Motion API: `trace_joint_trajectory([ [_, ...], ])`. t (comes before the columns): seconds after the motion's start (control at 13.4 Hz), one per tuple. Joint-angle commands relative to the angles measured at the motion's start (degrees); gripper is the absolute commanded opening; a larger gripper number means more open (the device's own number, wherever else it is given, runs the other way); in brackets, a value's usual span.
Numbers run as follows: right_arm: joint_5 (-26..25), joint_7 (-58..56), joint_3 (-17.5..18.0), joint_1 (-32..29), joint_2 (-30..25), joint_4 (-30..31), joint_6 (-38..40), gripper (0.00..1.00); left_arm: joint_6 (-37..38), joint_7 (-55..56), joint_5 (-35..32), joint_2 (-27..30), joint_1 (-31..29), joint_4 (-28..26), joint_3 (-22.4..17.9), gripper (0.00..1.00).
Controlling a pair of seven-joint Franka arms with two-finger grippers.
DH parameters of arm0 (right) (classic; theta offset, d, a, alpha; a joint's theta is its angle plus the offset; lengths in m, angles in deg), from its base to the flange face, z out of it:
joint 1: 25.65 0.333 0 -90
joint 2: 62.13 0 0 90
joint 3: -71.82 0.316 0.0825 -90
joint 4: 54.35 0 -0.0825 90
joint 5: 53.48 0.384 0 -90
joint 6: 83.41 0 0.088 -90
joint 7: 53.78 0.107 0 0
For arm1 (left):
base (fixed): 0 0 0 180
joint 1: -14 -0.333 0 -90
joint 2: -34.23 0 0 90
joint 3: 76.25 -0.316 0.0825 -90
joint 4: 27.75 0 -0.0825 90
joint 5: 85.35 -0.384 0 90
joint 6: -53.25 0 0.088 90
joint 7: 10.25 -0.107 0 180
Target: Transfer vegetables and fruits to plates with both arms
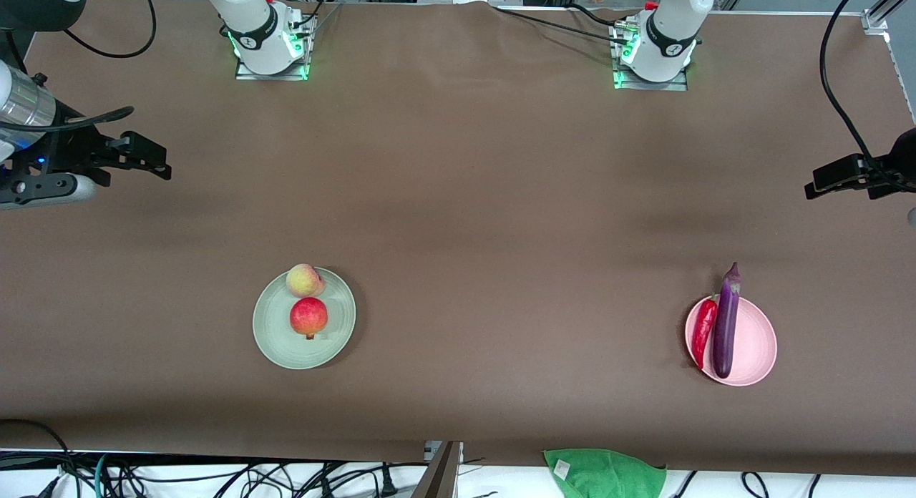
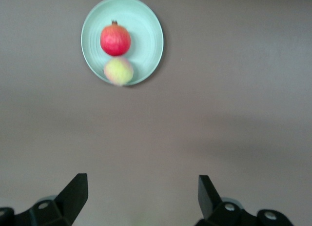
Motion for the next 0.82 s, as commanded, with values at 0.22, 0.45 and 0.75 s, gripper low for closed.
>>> trace_joint_trajectory([
  [0.22, -0.6, -2.2, 6.4, -9.2, -1.6, 0.8, 2.2, 1.00, -0.2, 0.5, -1.3, 0.3, -0.5, -1.5, 0.3, 1.00],
  [0.45, -0.8, -2.3, 6.5, -9.2, -1.0, 0.5, 1.7, 1.00, -0.2, 0.7, -1.3, 0.2, -0.2, -1.5, 0.3, 1.00],
  [0.75, -0.8, -1.8, 6.7, -9.0, 0.1, 0.5, 0.9, 1.00, -0.1, 0.9, -1.3, 0.2, -0.1, -1.3, 0.2, 1.00],
])
